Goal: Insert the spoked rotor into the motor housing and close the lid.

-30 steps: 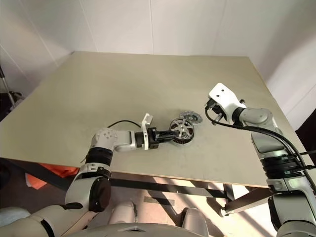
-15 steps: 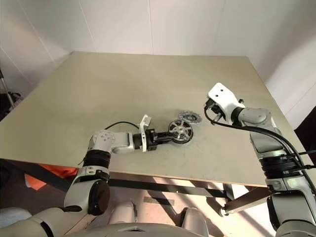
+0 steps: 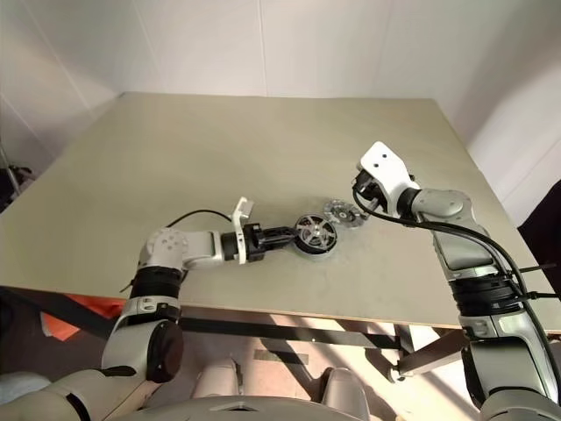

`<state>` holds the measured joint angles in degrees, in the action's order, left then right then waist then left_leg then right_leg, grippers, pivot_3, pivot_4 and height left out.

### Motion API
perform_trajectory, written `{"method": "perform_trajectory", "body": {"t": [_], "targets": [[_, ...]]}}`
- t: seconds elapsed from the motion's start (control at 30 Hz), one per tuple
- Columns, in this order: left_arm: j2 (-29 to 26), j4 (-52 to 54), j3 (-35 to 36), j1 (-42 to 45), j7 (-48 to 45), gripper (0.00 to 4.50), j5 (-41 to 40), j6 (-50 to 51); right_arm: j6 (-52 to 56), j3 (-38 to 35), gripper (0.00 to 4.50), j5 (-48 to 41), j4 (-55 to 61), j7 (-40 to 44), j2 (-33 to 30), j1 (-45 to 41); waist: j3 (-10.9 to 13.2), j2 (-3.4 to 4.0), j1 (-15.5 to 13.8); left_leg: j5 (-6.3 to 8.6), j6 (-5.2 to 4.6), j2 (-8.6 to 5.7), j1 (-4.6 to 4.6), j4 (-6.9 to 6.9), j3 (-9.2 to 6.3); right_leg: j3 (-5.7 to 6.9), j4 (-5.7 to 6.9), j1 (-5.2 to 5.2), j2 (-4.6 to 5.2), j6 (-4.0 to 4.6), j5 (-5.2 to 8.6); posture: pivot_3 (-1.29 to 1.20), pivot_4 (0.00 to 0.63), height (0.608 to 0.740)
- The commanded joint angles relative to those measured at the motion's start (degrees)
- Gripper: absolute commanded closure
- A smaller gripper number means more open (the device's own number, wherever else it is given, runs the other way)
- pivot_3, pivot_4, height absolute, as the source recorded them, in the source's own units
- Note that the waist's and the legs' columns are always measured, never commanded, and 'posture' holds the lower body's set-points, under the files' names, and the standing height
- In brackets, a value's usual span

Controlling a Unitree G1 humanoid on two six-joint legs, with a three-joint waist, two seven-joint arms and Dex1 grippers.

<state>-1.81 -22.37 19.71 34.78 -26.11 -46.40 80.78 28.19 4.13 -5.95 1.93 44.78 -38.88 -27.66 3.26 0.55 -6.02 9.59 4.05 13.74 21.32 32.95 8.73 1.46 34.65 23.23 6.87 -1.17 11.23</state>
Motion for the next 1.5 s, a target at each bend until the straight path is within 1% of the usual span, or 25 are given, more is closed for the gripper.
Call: {"method": "perform_trajectory", "body": {"t": [0.03,0.23,0.33,0.47,0.57,0.7,0.83,1.0,1.1,1.2,1.23,1.33,1.43,1.5], "targets": [[-1.0,4.8,-0.6,-1.1,-1.6,3.11,-2.2,1.3,0.9,-0.7,4.5,-2.0,4.7,0.8,0.4,0.5,0.0,0.0,0.1,0.01,-0.02,0.0,0.01,0.0,0.0,0.0,-0.01,0.0,0.0,-0.01,0.01,0.0,0.0,0.74],[-1.1,6.6,-0.5,-2.4,-1.3,3.11,-2.2,0.5,1.5,-0.2,4.5,-5.1,8.5,3.5,1.4,1.7,0.0,0.0,0.2,0.0,0.01,-0.03,0.03,0.03,0.0,-0.01,-0.01,-0.01,0.03,-0.02,0.01,0.0,0.0,0.74],[-1.2,7.6,-0.3,-2.7,-1.2,3.11,-1.9,-1.7,1.8,0.4,4.5,-6.6,10.7,4.9,1.4,3.3,0.0,0.0,0.3,0.0,0.01,-0.01,0.02,0.03,0.0,-0.01,0.0,-0.01,0.01,-0.03,0.02,0.0,0.0,0.74],[-2.7,9.2,-0.4,-3.1,-1.3,3.11,-0.8,-6.2,3.3,2.3,4.5,-6.8,11.7,4.3,2.8,4.6,0.0,0.0,0.3,0.0,0.01,0.0,0.02,0.01,-0.01,-0.01,-0.02,-0.01,0.0,-0.03,0.02,0.0,0.0,0.74],[-4.0,10.0,-0.6,-3.7,-1.1,3.11,-0.2,-8.6,3.8,4.2,4.5,-6.0,9.5,3.3,5.1,5.2,0.0,0.0,0.4,0.0,0.01,0.01,0.01,0.01,-0.01,-0.01,-0.01,0.0,-0.01,-0.03,0.02,0.0,0.0,0.74],[-5.0,10.8,-0.1,-4.2,-0.4,3.11,-0.2,-10.5,2.7,6.8,4.5,-3.4,3.5,1.1,7.8,5.7,0.0,0.0,0.5,-0.01,0.02,0.0,0.01,0.02,-0.01,-0.02,-0.01,-0.01,0.0,-0.04,0.03,0.0,0.0,0.74],[-5.7,11.1,-0.1,-4.8,0.3,3.11,0.3,-12.4,2.1,7.3,4.5,-2.7,2.3,0.7,8.4,5.8,0.0,0.0,0.5,0.0,0.02,0.0,0.04,0.02,-0.02,-0.02,-0.01,0.0,0.0,-0.04,0.03,0.0,0.0,0.74],[-6.3,9.6,0.8,-4.1,1.0,3.11,0.5,-15.2,0.2,6.4,4.5,-2.1,4.3,1.8,6.2,4.9,0.0,-0.01,0.4,0.0,0.02,0.0,0.04,0.01,-0.02,-0.02,-0.01,0.0,0.0,-0.05,0.03,0.0,0.0,0.74],[-6.7,8.9,0.7,-3.8,0.8,3.11,0.6,-16.4,-0.7,5.0,4.5,-4.0,7.3,4.1,4.4,2.9,0.0,-0.01,0.4,-0.01,0.03,0.0,0.03,0.01,-0.02,-0.02,0.0,0.0,0.0,-0.05,0.03,0.0,0.0,0.74],[-7.2,8.9,-0.5,-3.8,-0.1,3.11,1.4,-17.9,-1.7,4.8,4.5,-6.1,10.2,10.7,-0.1,0.4,0.0,0.0,0.4,0.0,0.02,0.0,0.03,0.02,-0.01,-0.03,0.01,0.01,-0.01,-0.05,0.03,0.0,0.0,0.74],[-7.4,9.2,-1.1,-3.8,-0.5,3.11,1.8,-18.6,-3.3,5.7,4.5,-5.1,9.8,12.6,-2.0,-0.3,0.0,-0.01,0.4,0.0,0.02,0.0,0.02,0.02,-0.02,-0.03,0.0,0.0,-0.01,-0.05,0.03,0.0,0.0,0.74],[-8.5,11.0,-4.1,-4.0,-1.6,3.11,3.6,-21.0,-12.3,11.4,4.5,1.8,5.1,19.0,-8.4,-2.3,0.0,-0.04,0.2,0.0,0.02,0.02,0.01,0.04,-0.03,-0.01,0.01,-0.03,-0.01,-0.05,0.03,0.0,0.0,0.74],[-10.0,13.1,-8.0,-4.5,-2.7,3.05,6.8,-24.2,-20.9,16.3,3.91,5.9,0.8,26.2,-11.8,-4.2,0.0,-0.08,0.3,0.0,0.01,0.02,0.03,0.06,-0.04,0.0,0.02,-0.05,0.0,-0.06,0.03,0.0,0.0,0.74],[-11.9,15.7,-11.8,-5.4,-3.3,3.05,10.7,-27.9,-26.9,18.7,3.28,9.0,-3.2,28.9,-12.1,-6.8,0.0,-0.07,0.5,0.0,0.01,0.02,0.03,0.08,-0.03,-0.01,0.04,-0.03,0.0,-0.05,0.03,0.0,0.0,0.74]]}}
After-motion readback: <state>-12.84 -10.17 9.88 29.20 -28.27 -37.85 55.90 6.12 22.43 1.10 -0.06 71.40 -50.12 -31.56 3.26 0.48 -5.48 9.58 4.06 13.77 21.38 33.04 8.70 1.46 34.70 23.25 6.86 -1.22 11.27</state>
